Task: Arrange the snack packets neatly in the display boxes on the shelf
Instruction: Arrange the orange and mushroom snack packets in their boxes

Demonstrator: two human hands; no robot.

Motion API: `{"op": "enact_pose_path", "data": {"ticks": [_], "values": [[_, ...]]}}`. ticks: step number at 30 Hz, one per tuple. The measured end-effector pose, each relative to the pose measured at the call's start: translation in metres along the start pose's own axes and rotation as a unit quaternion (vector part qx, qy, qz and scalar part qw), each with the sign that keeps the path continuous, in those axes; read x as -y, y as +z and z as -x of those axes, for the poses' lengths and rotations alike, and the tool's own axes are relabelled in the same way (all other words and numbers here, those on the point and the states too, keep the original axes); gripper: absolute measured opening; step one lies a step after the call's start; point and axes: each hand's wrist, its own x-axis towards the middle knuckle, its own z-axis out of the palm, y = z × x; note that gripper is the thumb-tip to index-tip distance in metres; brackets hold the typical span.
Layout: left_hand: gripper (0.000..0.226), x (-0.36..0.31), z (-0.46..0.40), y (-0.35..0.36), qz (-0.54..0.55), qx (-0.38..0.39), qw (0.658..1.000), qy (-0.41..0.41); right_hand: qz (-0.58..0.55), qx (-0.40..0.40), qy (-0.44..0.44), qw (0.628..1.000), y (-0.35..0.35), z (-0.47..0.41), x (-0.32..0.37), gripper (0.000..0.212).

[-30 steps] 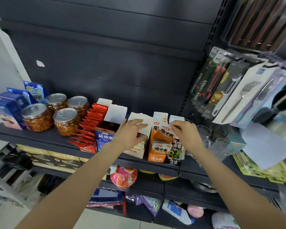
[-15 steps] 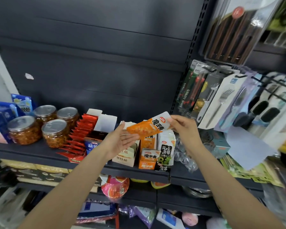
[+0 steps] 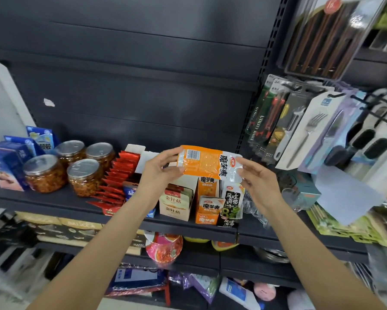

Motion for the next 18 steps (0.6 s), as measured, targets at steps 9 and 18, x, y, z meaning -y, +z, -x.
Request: {"op": "enact_pose_path", "data": {"ticks": [9,18], "values": [[0.050,-0.001,0.009,-0.002,-0.041,0.000,0.997,0.070,-0.039,-0.032,0.017,0.999,0.002,0.005,-0.006,0.032],[0.044,0.013,0.002,-0.002,0.054,-0.017,0.998,-0.018,-0.069,0.003,0.011,0.998,0.002,0.001,0.004,0.025]]}}
